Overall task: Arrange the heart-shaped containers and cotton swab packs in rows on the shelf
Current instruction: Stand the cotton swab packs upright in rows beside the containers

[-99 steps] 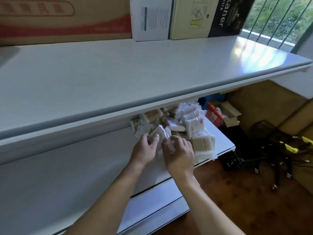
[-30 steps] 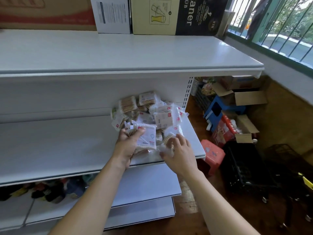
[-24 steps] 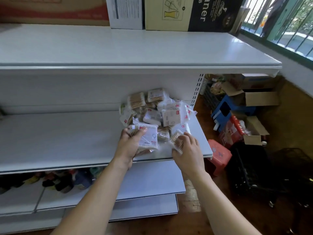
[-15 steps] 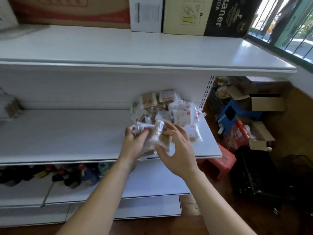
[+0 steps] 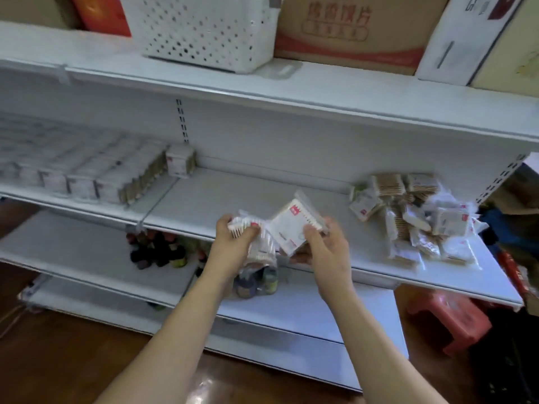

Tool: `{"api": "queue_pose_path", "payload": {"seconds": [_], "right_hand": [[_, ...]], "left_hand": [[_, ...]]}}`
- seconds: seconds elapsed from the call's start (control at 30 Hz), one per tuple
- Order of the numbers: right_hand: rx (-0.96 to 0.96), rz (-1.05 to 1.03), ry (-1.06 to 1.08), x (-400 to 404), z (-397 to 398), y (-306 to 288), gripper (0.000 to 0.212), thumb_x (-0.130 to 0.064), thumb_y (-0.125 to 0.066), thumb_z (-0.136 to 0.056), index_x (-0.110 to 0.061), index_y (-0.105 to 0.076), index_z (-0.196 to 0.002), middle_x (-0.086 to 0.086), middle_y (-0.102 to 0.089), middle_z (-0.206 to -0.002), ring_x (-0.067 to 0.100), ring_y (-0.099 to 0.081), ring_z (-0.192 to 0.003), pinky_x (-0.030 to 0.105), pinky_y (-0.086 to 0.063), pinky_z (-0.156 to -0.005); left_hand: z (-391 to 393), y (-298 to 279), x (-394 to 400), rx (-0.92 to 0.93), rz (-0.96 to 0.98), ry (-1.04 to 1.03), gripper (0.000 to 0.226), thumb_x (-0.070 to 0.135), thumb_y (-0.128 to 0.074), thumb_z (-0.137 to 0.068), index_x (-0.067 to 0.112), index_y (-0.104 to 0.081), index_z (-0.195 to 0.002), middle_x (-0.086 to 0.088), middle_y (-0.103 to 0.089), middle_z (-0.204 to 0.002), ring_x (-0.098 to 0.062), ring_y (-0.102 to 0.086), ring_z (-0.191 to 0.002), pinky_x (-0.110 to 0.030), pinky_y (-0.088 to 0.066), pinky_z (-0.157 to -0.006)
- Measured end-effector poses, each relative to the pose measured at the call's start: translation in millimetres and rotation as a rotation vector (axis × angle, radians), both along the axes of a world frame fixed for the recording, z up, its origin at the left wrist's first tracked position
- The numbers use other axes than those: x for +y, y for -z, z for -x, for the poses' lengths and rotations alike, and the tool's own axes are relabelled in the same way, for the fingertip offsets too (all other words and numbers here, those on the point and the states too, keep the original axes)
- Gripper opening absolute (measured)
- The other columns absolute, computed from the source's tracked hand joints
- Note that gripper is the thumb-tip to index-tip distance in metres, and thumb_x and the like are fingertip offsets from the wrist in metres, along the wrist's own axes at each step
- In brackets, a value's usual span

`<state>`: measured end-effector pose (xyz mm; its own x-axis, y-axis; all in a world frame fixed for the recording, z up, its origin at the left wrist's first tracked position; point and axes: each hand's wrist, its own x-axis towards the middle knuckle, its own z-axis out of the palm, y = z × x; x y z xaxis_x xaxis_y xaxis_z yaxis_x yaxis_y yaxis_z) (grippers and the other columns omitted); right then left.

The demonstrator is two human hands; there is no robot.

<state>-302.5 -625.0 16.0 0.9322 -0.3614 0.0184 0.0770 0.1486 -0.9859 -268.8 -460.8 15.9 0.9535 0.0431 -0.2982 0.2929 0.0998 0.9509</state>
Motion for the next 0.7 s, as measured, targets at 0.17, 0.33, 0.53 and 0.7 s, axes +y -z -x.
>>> {"api": "queue_pose_path", "payload": {"seconds": [0.17,0.33,0.53,0.7], "right_hand": [[0.015,0.075,-0.055,92,-9,1,0.010,-0.013,-0.057,-0.100,-0.024,-0.058,-0.102,-0.006,-0.064,-0.061,0.019,-0.055,-0.055,0.035,-0.048,-0.054],[-0.029,0.194,-0.174,139,-35,-3,0.023,-0.011,-0.061,-0.097,-0.029,-0.062,-0.112,-0.008,-0.070,-0.082,0.010,-0.063,-0.069,0.025,-0.052,-0.065],[-0.024,0.158,-0.251,170,-104,-3,0.036,-0.002,-0.063,-0.093,-0.027,-0.065,-0.118,-0.005,-0.071,-0.092,0.005,-0.065,-0.073,0.024,-0.053,-0.063],[0.057,0.263,-0.079,189,-199,21,0.041,-0.011,-0.059,-0.090,-0.031,-0.065,-0.125,-0.001,-0.069,-0.107,0.015,-0.068,-0.092,0.037,-0.058,-0.077]], "left_hand": [[2,-3,83,0.035,0.087,-0.013,0.056,0.051,-0.068,-0.088,0.035,-0.039,-0.134,-0.008,-0.064,-0.117,-0.029,-0.070,-0.097,-0.047,-0.061,-0.077],[-16,-2,135,-0.006,0.004,-0.002,0.089,0.073,-0.076,-0.058,0.049,-0.038,-0.135,0.001,-0.058,-0.130,-0.027,-0.066,-0.111,-0.052,-0.056,-0.092],[-72,-4,177,-0.006,0.015,-0.126,0.046,0.042,-0.062,-0.095,0.030,-0.041,-0.135,-0.001,-0.061,-0.110,-0.018,-0.066,-0.088,-0.022,-0.055,-0.050],[-123,-21,216,-0.006,0.005,-0.203,0.045,0.033,-0.056,-0.098,0.029,-0.037,-0.139,-0.007,-0.064,-0.107,-0.024,-0.069,-0.088,-0.033,-0.059,-0.054]]}}
